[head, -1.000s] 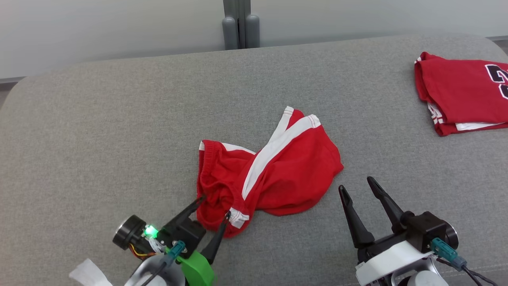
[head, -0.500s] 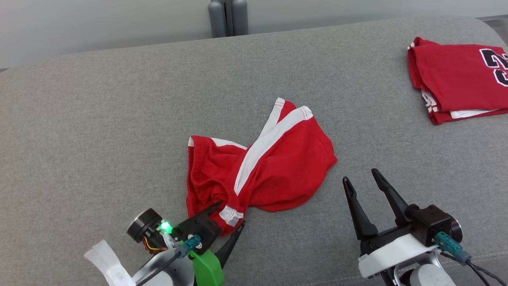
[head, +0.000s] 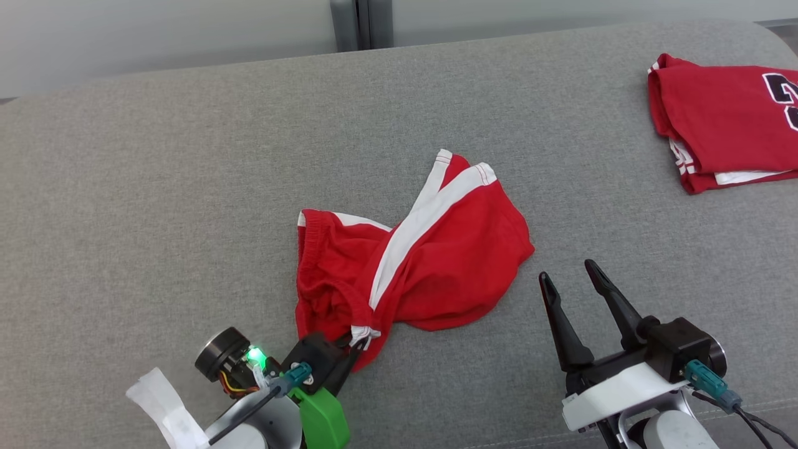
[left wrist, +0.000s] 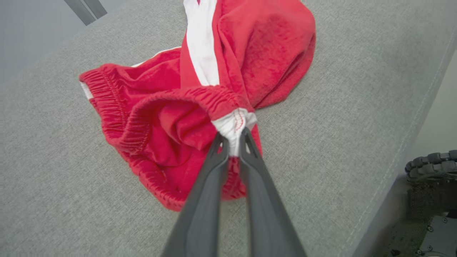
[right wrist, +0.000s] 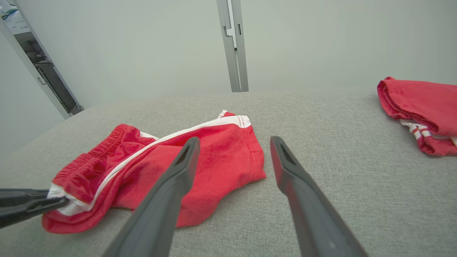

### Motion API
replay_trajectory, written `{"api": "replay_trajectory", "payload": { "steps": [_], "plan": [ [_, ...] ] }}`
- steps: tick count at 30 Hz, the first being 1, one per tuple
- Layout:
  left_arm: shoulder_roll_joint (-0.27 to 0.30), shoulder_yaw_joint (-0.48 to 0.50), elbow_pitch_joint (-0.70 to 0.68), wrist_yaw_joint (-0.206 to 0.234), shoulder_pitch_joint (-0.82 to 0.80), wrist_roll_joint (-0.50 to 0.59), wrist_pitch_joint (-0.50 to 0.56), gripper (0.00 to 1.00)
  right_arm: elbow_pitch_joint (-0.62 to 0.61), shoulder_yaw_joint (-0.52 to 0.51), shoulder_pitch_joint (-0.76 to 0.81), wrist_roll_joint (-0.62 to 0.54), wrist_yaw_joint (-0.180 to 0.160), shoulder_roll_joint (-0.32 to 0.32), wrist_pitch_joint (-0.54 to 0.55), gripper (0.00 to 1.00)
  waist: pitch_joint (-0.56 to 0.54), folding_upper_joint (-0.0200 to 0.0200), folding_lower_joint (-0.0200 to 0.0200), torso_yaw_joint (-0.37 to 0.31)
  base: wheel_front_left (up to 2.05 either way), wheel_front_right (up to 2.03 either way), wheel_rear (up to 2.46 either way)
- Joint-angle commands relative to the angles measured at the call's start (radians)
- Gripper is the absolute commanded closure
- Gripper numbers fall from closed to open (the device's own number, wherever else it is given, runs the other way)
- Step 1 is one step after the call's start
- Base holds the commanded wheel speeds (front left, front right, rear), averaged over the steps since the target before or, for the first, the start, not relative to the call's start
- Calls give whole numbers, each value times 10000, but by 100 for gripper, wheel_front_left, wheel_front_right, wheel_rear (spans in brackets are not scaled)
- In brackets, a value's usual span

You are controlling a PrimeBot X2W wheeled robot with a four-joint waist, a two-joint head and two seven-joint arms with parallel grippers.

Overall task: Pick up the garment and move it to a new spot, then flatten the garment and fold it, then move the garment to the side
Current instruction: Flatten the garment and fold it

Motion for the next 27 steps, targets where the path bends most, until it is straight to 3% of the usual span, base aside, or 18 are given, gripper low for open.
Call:
{"api": "replay_trajectory", "payload": {
  "steps": [1, 8, 16, 23, 27],
  "plan": [
    [103, 56, -146, -38, 122, -148, -1, 100, 12, -42, 38, -41, 4, -8, 3, 0, -35, 0, -1, 66, 0, 0, 0],
    [683, 490, -1194, 441, 678, -531, 283, 100, 74, -20, -104, 197, 4, -29, 2, 0, -114, 0, -1, 430, 0, 0, 0],
    [1496, 1428, -2005, 1103, 1681, -1407, 221, 100, 1186, 465, -1636, 2073, 4, -1025, 2, 0, 196, 0, -1, 1027, 0, 0, 0],
    [1265, 1700, -1785, 1058, 1513, -1752, -260, 100, 2624, 3901, -4462, 5152, 2, -3244, 544, 0, 576, 0, -1, 1742, 0, 0, 0],
    [1082, 1568, -1513, 929, 1253, -1650, -414, 100, 3099, 5298, -5941, 6181, 4, -3924, 1116, 0, 816, 0, -1, 2058, 0, 0, 0]
  ]
}}
